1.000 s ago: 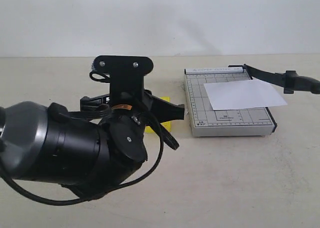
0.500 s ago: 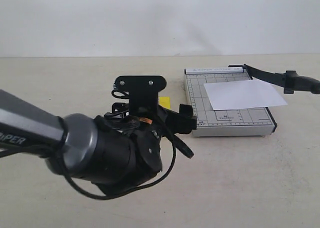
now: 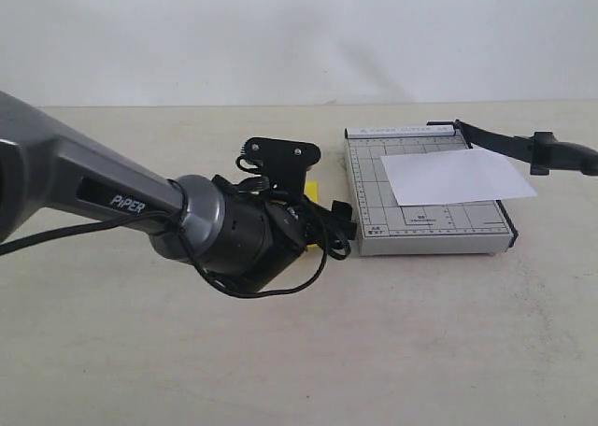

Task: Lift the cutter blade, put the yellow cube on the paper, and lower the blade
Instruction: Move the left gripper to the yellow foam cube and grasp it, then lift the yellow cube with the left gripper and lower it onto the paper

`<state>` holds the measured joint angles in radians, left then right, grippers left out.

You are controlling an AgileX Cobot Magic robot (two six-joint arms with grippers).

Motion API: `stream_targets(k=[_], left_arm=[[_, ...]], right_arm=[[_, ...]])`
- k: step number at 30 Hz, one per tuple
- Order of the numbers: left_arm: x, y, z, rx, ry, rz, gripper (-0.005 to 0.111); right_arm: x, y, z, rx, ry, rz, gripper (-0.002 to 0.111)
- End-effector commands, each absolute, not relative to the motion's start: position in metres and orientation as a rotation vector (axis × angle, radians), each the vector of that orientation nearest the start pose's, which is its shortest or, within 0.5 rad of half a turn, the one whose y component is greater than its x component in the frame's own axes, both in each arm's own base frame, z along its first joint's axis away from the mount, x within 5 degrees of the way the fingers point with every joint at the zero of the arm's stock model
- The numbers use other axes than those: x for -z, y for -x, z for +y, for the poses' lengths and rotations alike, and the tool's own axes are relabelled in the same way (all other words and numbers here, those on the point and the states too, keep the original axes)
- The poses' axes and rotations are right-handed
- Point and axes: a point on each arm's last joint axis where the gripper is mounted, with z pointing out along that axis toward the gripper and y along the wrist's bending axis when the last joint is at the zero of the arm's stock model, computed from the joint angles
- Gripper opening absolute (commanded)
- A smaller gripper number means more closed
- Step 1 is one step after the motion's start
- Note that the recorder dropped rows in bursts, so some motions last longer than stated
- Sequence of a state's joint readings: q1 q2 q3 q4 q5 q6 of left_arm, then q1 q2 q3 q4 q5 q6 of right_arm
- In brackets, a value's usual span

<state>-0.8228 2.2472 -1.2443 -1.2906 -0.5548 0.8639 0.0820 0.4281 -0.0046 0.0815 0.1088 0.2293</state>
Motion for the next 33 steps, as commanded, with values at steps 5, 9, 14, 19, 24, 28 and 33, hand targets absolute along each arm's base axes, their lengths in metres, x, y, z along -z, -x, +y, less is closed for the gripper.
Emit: stream_targets(k=[5,9,14,19,24,28,33], left_arm=[[-0.083,-0.330,-0.285,0.023,-0.203,2.217,0.057],[-0.097,-0.328,-0.283,0.002,-0.211,2.242,0.008],[-0.131,-0.327,-0.282,-0.022,-0.307,2.202,0.004],[-0.178,-0.318,-0.299,0.204,-0.616,2.097,0.004],[-0.198,-0.332,-0.331,0.479,-0.860,1.971,0.004],[-0.206,-0.355,-0.363,0.565,-0.908,1.867,0.004],[-0.201,-0.374,-0.393,0.597,-1.014,1.760,0.004]], right_arm=[[-0.173,-0.085,0.008,-0.256,-0.229,2.018,0.000],[-0.172,-0.084,0.008,-0.258,-0.232,2.020,0.000],[-0.172,-0.084,0.008,-0.259,-0.233,2.020,0.000],[-0.172,-0.084,0.008,-0.259,-0.233,2.020,0.000],[-0.172,-0.084,0.008,-0.259,-0.233,2.020,0.000],[-0.172,-0.084,0.008,-0.259,-0.233,2.020,0.000],[-0.172,-0.084,0.008,-0.259,-0.233,2.020,0.000]])
